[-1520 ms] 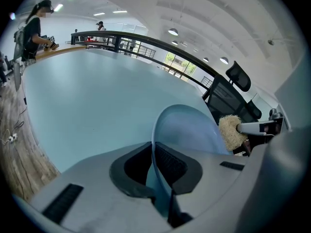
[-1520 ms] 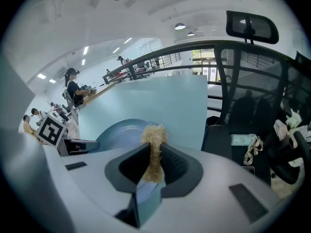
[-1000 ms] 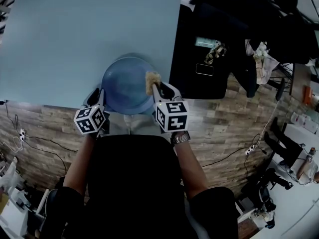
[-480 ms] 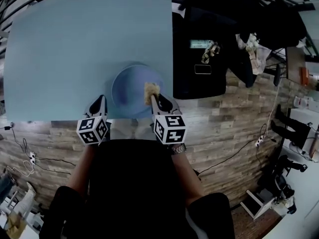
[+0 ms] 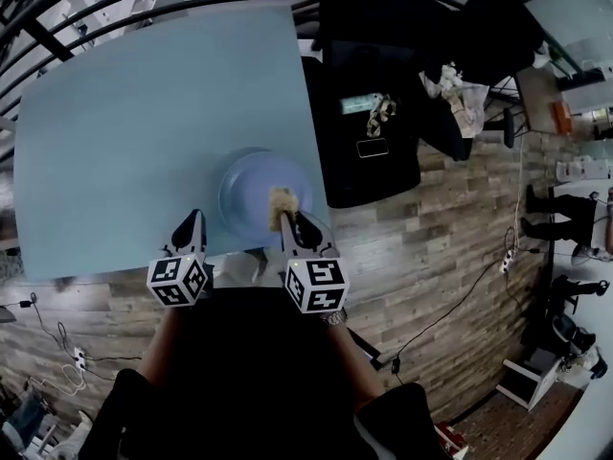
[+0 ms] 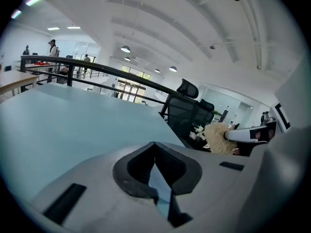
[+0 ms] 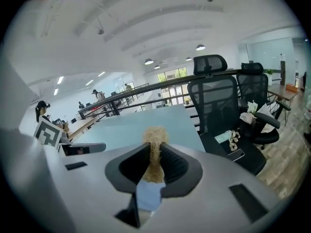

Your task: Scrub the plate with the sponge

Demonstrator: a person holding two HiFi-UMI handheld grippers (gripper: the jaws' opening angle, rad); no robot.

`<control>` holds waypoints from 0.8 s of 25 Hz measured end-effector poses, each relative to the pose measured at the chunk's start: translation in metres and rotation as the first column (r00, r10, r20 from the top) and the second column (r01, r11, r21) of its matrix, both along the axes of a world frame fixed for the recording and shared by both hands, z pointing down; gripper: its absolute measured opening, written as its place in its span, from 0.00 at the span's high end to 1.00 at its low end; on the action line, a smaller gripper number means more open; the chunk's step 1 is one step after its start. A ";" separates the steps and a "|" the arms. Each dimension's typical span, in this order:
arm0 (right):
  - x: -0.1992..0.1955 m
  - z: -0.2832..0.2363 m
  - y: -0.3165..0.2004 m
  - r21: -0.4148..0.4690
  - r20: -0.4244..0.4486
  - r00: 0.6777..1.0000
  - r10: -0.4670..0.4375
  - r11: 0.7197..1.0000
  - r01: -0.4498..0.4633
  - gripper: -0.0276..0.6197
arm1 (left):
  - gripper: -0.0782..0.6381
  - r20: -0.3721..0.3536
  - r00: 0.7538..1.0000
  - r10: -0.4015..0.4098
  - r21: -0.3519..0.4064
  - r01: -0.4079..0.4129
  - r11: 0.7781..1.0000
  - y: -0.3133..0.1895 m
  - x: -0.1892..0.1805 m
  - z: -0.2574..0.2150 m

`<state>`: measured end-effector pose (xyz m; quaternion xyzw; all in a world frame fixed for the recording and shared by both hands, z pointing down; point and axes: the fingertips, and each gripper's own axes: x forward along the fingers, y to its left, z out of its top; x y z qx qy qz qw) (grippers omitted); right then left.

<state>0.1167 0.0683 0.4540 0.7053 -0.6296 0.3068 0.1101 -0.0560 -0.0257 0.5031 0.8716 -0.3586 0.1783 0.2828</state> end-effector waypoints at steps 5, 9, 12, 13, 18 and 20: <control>-0.005 -0.043 0.002 0.114 -0.030 0.997 0.066 0.992 -0.062 0.86 | 0.89 -0.022 0.998 0.052 0.094 -0.049 0.994 -0.002 0.001 -0.038; -0.008 -0.075 0.000 0.210 -0.041 0.993 0.114 0.972 -0.103 0.86 | 0.89 -0.058 0.994 0.091 0.183 -0.079 0.980 -0.006 0.003 -0.076; -0.011 -0.094 0.000 0.264 -0.050 0.989 0.136 0.957 -0.119 0.86 | 0.89 -0.091 0.991 0.096 0.232 -0.072 0.970 -0.007 0.001 -0.102; -0.013 -0.100 0.000 0.276 -0.054 0.989 0.141 0.953 -0.121 0.86 | 0.89 -0.100 0.990 0.097 0.249 -0.070 0.966 -0.007 0.000 -0.110; -0.019 -0.122 0.002 0.329 -0.075 0.985 0.156 0.936 -0.123 0.86 | 0.89 -0.123 0.988 0.097 0.329 -0.051 0.943 -0.011 -0.007 -0.143; -0.022 -0.132 0.002 0.356 -0.077 0.984 0.159 0.927 -0.122 0.86 | 0.89 -0.121 0.988 0.094 0.361 -0.045 0.931 -0.012 -0.010 -0.153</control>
